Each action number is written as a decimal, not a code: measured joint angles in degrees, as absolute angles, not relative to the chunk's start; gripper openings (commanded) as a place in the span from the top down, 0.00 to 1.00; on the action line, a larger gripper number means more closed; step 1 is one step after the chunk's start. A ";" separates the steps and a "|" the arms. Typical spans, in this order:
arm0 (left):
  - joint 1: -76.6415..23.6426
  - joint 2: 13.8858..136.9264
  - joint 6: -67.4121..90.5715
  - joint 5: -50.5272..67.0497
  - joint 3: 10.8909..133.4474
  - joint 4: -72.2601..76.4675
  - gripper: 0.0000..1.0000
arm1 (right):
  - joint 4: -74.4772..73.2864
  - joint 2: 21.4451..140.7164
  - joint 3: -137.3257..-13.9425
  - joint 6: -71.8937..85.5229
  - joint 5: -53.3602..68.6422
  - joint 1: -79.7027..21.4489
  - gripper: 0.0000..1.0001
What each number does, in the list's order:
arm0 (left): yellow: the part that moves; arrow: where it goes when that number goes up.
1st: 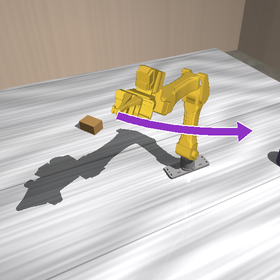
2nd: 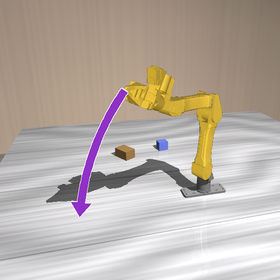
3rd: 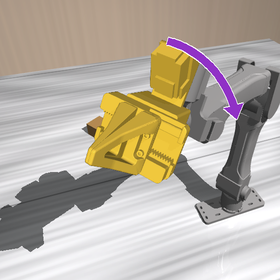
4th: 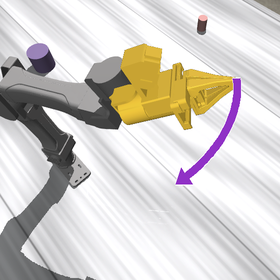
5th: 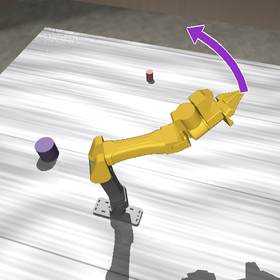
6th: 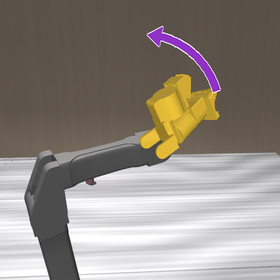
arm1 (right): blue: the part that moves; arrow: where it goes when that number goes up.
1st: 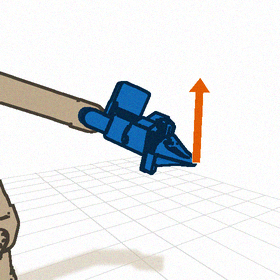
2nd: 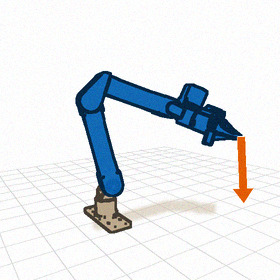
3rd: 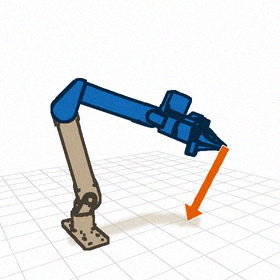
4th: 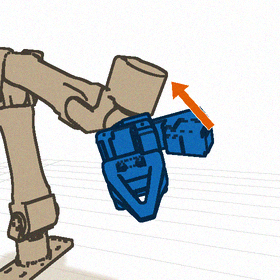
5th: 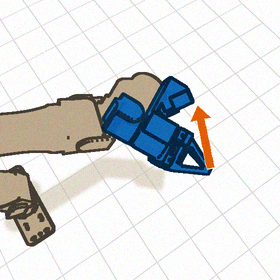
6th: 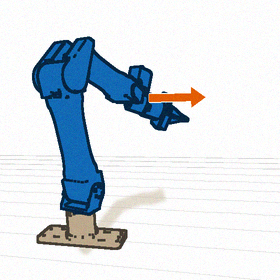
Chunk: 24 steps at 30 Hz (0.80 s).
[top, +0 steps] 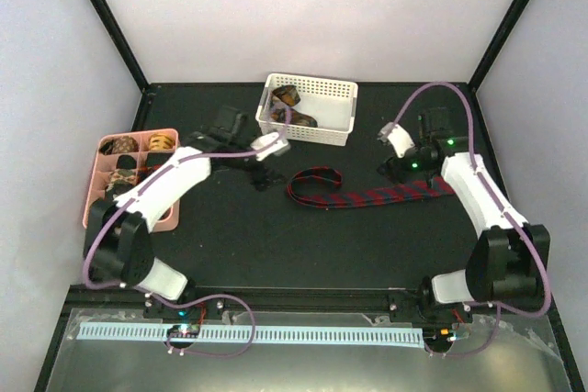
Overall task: Roll the ties
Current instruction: Flatten out the tie at the center of the board, then smooth out the tie at the center of the board.
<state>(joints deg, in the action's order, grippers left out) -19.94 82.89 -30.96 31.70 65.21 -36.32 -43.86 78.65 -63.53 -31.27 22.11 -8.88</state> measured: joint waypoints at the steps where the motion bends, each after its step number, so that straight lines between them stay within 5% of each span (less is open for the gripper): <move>1: -22.72 85.03 -31.40 29.47 66.63 -36.07 0.06 | -44.21 79.55 -63.18 -31.88 21.54 -6.83 0.38; 19: -44.42 125.47 -36.77 3.70 104.18 -40.12 0.17 | -44.40 94.17 -61.39 -38.61 8.45 12.67 0.40; 24: -45.56 131.33 -37.98 1.02 110.02 -41.50 0.50 | -43.31 97.32 -62.35 -38.81 7.11 12.93 0.40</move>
